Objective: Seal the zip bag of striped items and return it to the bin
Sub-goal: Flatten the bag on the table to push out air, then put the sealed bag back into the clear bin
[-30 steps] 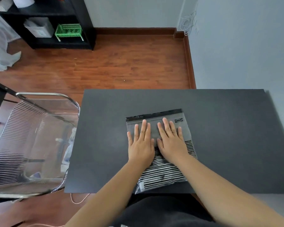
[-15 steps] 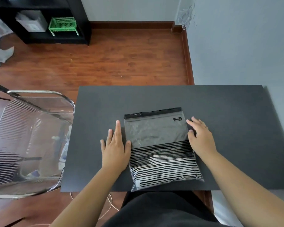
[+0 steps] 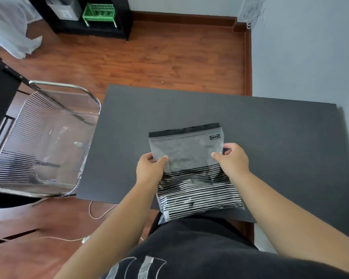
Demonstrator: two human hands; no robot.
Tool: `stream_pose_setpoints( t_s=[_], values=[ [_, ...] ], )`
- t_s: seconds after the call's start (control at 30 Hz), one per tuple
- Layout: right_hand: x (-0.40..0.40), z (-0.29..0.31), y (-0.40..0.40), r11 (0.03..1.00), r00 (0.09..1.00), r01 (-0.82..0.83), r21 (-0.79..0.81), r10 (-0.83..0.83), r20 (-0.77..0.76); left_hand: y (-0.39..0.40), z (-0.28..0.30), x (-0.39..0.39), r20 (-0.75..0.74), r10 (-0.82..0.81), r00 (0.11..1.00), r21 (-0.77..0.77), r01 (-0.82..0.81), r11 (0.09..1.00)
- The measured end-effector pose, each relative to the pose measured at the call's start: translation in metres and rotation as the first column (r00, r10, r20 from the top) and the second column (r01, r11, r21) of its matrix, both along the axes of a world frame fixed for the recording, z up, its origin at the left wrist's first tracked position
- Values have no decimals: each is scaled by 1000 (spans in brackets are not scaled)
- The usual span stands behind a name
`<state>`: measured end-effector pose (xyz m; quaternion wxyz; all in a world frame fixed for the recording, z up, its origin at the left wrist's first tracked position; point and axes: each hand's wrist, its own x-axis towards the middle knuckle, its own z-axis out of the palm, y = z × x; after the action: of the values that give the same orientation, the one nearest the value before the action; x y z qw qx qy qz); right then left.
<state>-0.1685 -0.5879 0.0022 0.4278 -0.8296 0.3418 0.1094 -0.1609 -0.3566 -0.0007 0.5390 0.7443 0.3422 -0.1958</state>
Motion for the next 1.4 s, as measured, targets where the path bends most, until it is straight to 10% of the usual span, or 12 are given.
stream_pose_setpoints(
  t_s=[0.33,0.93,1.4],
  values=[
    [29,27,-15,768,995,-62,637,101,-25,25,36,-5,347,93,933,-126,-52,991],
    [129,128,213,493,814,-577,651,408,414,261,155,39,616,202,762,-71,-201,977],
    [120,37,385,601,912,-272,752,409,3,446,72,95,244,-18,970,337,-67,939]
  ],
)
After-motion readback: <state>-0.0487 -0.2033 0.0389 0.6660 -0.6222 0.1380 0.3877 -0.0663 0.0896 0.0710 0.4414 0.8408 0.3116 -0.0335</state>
